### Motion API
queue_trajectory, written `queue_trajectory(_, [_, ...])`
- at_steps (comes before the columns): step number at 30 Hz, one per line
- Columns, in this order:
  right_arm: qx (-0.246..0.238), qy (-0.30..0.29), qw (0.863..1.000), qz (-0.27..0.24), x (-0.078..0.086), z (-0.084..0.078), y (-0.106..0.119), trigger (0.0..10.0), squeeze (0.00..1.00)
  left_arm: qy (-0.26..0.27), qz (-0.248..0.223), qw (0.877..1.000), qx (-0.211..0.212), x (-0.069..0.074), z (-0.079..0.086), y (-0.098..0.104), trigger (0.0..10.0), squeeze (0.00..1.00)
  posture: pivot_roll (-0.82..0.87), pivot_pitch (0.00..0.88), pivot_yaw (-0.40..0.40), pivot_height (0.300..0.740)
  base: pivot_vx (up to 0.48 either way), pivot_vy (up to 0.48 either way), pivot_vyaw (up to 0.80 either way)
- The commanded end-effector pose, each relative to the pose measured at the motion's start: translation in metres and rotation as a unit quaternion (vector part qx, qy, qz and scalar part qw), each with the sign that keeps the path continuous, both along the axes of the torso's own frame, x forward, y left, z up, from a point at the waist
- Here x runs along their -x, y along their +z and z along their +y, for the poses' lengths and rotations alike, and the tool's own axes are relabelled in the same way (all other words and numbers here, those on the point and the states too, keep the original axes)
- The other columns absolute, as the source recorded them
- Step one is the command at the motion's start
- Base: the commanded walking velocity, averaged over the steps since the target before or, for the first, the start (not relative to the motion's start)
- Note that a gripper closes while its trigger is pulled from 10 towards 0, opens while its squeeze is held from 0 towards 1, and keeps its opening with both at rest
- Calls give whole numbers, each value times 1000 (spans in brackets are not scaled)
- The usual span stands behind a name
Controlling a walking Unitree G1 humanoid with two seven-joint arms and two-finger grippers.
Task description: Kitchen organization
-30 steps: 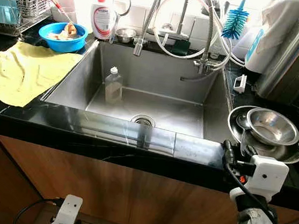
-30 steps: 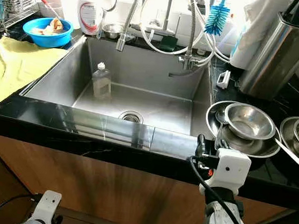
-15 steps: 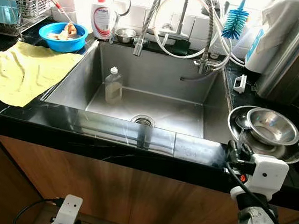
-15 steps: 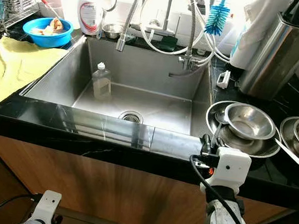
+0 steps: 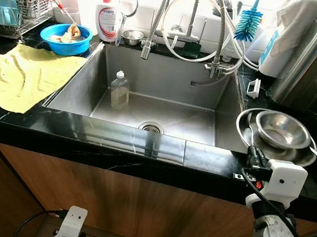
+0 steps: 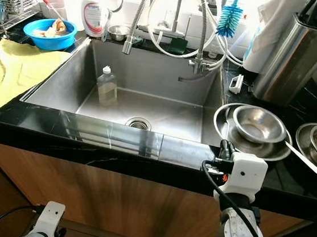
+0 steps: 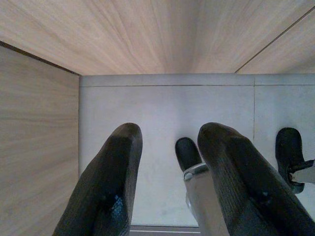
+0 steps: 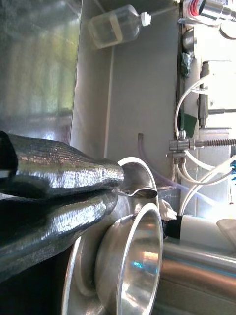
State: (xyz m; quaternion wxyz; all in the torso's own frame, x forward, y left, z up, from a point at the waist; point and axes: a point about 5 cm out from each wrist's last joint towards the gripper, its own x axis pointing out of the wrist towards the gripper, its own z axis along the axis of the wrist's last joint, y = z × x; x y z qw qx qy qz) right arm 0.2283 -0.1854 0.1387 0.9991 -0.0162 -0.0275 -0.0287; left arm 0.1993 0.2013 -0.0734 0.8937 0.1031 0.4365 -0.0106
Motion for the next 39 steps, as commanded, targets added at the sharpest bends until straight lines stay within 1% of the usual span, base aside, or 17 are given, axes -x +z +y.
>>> queue_trajectory(1, [-3,2,1000,-5,-2,0,4,0,0,5,7,1000,-1,3,0,-2,10000,0,-142,0,-57,740,0,0,0])
queue_trajectory(5, [-3,4,1000,-23,-3,1,10,0,0,6,6,1000,-1,3,0,-2,10000,0,-141,0,-58,740,0,0,0])
queue_trajectory(6, [-4,-4,999,-32,-4,0,13,471,0,6,6,1000,0,3,0,-2,10000,0,-142,0,-58,740,0,0,0])
queue_trajectory(7, [1,-14,999,-41,-4,-2,16,10000,0,6,6,1000,1,3,0,-2,10000,0,-141,0,-59,740,0,0,0])
queue_trajectory(10, [4,-28,998,-58,-5,-5,22,10000,0,6,5,1000,2,3,0,-2,10000,0,-141,0,-59,740,0,0,0])
queue_trajectory(17, [9,-28,997,-68,-10,-5,27,10000,0,4,5,1000,3,2,-2,-2,10000,0,-144,0,-57,740,0,0,0])
queue_trajectory(19, [9,-11,998,-69,-14,0,28,10000,0,4,3,1000,2,2,-1,-1,10000,0,-147,0,-55,740,0,0,0])
queue_trajectory(20, [-2,-1,998,-65,-16,2,28,10000,0,5,3,1000,2,2,-1,-1,10000,0,-147,0,-55,740,0,0,0])
queue_trajectory(21, [16,19,999,-46,-22,8,26,10000,0,5,3,1000,1,1,-1,-1,10000,0,-147,0,-53,740,0,0,0])
queue_trajectory(23, [42,40,997,-41,-25,13,26,10000,0,5,2,1000,0,1,0,-1,10000,0,-147,0,-53,740,0,0,0])
queue_trajectory(26, [23,95,994,-45,-32,27,31,10000,0,6,1,1000,-2,1,0,-1,10000,0,-144,0,-50,740,0,0,0])
queue_trajectory(30, [25,141,989,-41,-41,34,37,10000,0,6,0,1000,-3,0,0,0,10000,0,-145,0,-48,740,0,0,0])
queue_trajectory(31, [25,141,989,-41,-41,34,37,10000,0,6,0,1000,-3,0,0,0,10000,0,-145,0,-48,740,0,0,0])
queue_trajectory(34, [54,144,988,-15,-55,34,37,10000,0,5,0,1000,-3,0,0,0,10000,0,-146,0,-48,740,0,0,0])
queue_trajectory(37, [49,151,987,0,-64,34,37,10000,0,6,0,1000,-2,0,0,0,10000,0,-141,0,-49,740,0,0,0])
queue_trajectory(38, [49,151,987,0,-64,34,37,10000,0,6,0,1000,-2,0,0,0,10000,0,-141,0,-49,740,0,0,0])
queue_trajectory(39, [49,156,987,9,-70,34,35,10000,0,6,0,1000,-2,-1,0,0,10000,0,-141,0,-48,740,0,0,0])
